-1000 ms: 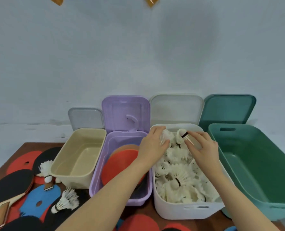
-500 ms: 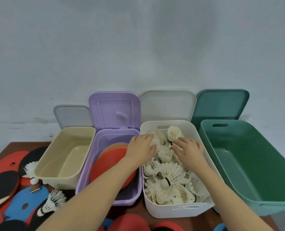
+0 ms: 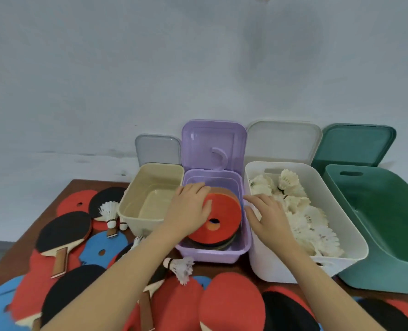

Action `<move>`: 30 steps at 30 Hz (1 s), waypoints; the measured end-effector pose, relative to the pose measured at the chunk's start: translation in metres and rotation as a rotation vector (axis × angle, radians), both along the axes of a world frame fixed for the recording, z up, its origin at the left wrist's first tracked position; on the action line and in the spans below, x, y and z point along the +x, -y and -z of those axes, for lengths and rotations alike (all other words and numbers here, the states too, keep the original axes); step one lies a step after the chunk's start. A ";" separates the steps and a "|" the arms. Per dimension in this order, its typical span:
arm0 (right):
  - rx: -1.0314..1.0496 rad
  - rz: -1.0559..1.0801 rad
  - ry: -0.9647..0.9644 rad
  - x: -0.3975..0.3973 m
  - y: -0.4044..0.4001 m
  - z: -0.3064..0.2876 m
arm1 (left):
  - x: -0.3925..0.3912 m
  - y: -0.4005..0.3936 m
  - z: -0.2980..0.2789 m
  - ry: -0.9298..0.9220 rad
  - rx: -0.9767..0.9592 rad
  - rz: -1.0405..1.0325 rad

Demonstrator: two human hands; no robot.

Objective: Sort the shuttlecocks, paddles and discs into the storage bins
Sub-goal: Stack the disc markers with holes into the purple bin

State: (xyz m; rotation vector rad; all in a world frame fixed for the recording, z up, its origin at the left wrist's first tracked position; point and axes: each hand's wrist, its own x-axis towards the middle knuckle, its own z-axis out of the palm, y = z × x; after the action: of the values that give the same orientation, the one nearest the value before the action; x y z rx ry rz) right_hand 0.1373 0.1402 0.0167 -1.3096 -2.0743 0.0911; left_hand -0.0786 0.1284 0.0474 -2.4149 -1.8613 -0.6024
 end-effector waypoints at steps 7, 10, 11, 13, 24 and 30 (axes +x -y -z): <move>0.043 -0.095 -0.019 -0.099 0.044 0.026 | -0.110 0.054 0.037 0.093 -0.076 -0.085; 0.054 -0.159 -0.007 -0.129 0.067 0.044 | -0.142 0.069 0.062 0.109 -0.122 -0.137; 0.036 -0.180 0.001 -0.136 0.075 0.052 | -0.151 0.073 0.071 0.115 -0.139 -0.137; -0.036 -0.197 0.009 -0.147 0.088 0.070 | -0.165 0.077 0.086 0.101 -0.188 -0.125; -0.271 0.161 0.420 -0.159 0.127 0.140 | -0.179 0.073 0.128 0.006 -0.485 0.025; -0.295 0.135 0.271 -0.155 0.125 0.142 | -0.178 0.072 0.136 0.226 -0.475 0.062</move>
State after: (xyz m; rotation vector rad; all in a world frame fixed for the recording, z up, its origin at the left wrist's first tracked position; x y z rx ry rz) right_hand -0.0174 0.0147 -0.1256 -1.7185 -2.2519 0.1733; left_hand -0.2565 0.0566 -0.0891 -2.8008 -2.2455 -0.4991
